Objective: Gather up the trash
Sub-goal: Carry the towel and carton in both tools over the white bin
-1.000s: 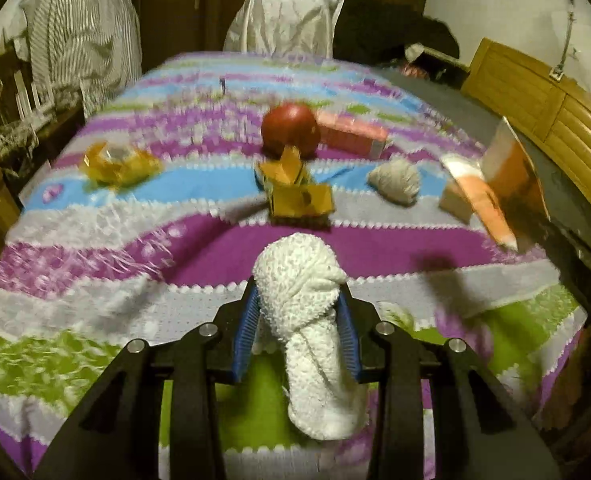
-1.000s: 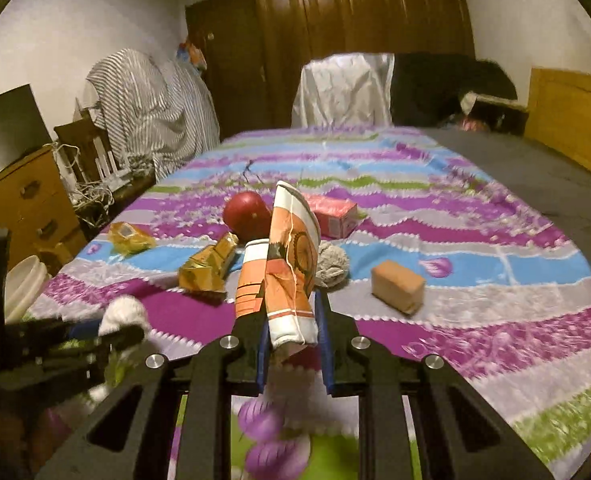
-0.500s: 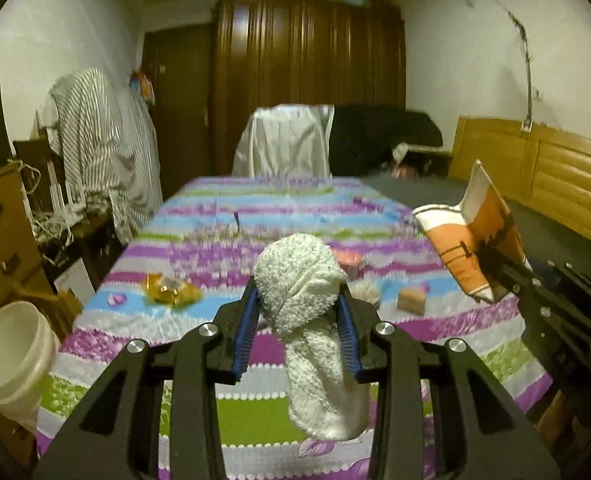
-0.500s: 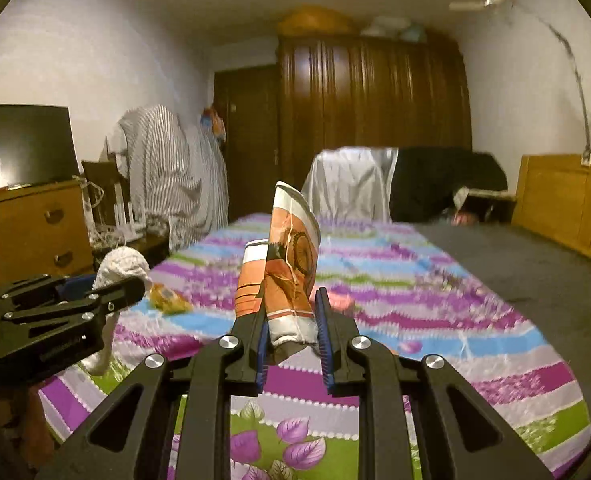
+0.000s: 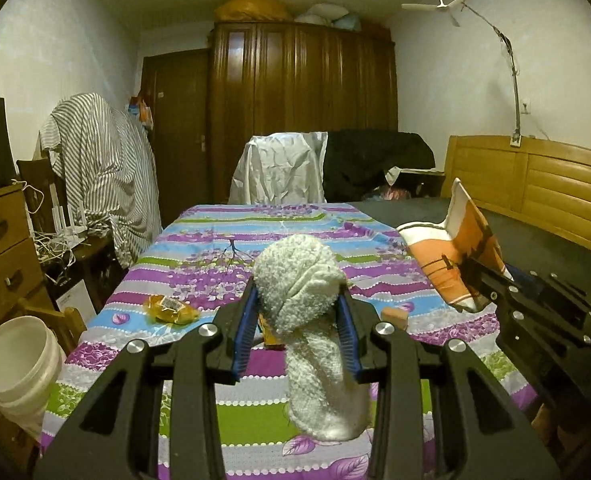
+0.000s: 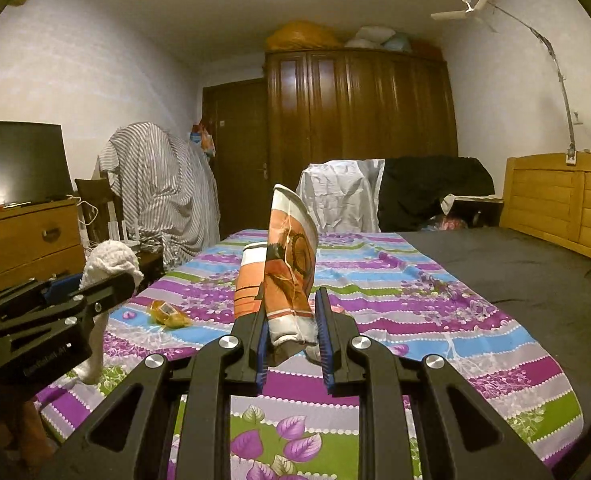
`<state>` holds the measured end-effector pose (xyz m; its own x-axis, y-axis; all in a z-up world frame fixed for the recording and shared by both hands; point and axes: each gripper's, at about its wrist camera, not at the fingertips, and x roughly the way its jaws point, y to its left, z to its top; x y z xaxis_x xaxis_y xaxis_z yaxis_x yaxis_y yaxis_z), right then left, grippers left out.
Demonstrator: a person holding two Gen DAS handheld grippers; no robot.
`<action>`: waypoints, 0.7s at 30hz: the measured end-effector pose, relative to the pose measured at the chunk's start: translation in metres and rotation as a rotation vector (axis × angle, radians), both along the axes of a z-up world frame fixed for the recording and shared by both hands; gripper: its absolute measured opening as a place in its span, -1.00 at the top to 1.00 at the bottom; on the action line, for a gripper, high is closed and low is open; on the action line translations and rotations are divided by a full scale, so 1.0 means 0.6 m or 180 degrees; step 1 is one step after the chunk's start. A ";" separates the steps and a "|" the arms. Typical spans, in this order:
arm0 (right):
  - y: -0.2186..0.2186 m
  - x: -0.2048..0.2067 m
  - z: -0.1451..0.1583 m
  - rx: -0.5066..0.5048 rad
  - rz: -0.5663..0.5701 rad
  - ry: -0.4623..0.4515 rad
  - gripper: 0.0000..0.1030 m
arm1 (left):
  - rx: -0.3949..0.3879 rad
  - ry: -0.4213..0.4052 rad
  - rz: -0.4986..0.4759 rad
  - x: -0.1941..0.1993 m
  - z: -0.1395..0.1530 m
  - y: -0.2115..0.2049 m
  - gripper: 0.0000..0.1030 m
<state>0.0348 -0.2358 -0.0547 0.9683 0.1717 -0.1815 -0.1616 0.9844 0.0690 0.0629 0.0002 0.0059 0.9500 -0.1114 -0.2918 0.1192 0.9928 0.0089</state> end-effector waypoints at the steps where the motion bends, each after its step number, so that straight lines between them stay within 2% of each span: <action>1: 0.000 0.001 0.000 0.0001 -0.0001 0.0006 0.58 | 0.0006 -0.0005 0.0004 0.000 0.000 0.000 0.32; 13: 0.018 0.009 0.010 0.0003 0.0087 0.0050 0.58 | 0.0029 -0.0039 0.0014 -0.007 0.002 0.005 0.32; 21: 0.087 0.041 0.037 -0.0004 0.0432 0.0067 0.58 | 0.0024 -0.0033 0.0320 -0.005 0.010 0.061 0.32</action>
<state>0.0593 -0.1838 -0.0327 0.9321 0.3007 -0.2018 -0.2920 0.9537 0.0727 0.0599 0.0369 0.0120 0.9592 -0.0132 -0.2825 0.0188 0.9997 0.0172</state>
